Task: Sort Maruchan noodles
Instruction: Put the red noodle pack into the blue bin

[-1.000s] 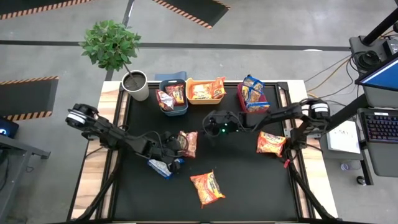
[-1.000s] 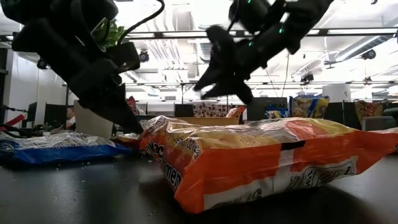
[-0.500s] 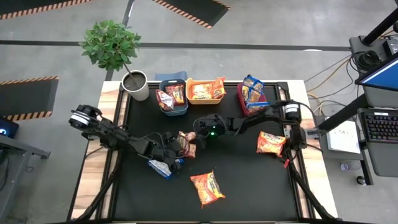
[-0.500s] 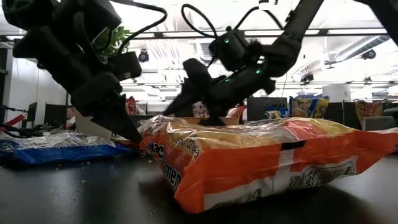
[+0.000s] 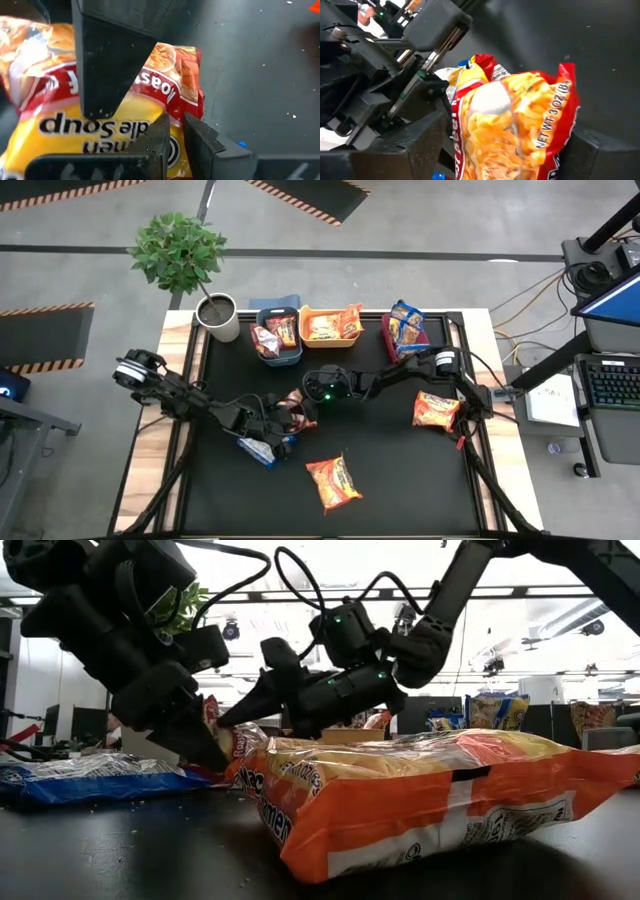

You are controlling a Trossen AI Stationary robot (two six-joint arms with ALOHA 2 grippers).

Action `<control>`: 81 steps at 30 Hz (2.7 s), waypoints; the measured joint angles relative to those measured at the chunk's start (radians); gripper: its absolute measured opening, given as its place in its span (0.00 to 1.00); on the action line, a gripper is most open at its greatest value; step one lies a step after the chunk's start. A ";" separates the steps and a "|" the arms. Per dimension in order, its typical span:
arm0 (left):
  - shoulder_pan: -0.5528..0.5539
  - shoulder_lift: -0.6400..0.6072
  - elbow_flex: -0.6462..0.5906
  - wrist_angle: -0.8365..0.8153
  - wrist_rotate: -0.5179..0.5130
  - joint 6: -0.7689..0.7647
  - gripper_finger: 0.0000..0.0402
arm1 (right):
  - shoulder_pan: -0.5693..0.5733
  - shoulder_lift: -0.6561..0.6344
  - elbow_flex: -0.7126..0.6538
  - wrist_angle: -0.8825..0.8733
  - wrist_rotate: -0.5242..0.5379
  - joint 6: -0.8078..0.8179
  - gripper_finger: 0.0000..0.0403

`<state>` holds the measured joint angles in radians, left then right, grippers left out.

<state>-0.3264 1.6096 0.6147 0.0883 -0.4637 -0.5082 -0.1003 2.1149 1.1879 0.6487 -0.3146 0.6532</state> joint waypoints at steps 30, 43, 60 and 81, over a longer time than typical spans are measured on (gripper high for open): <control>-0.014 -0.271 0.000 -0.175 -0.035 0.120 0.09 | 0.005 -0.009 0.010 -0.009 -0.026 -0.008 0.31; -0.039 -0.761 0.000 -0.288 -0.363 0.387 0.09 | 0.002 -0.081 0.030 0.001 0.025 -0.018 0.26; -0.040 -0.915 -0.004 -0.402 -0.496 0.326 0.09 | -0.073 -0.118 0.306 -0.243 0.437 -0.298 0.24; -0.040 -0.993 -0.004 -0.457 -0.498 0.328 0.09 | -0.212 0.104 0.541 -0.026 0.786 -0.529 0.24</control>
<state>-0.3668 0.6162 0.6106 -0.3687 -0.9616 -0.1806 -0.3121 2.2191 1.7294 0.6229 0.4715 0.1247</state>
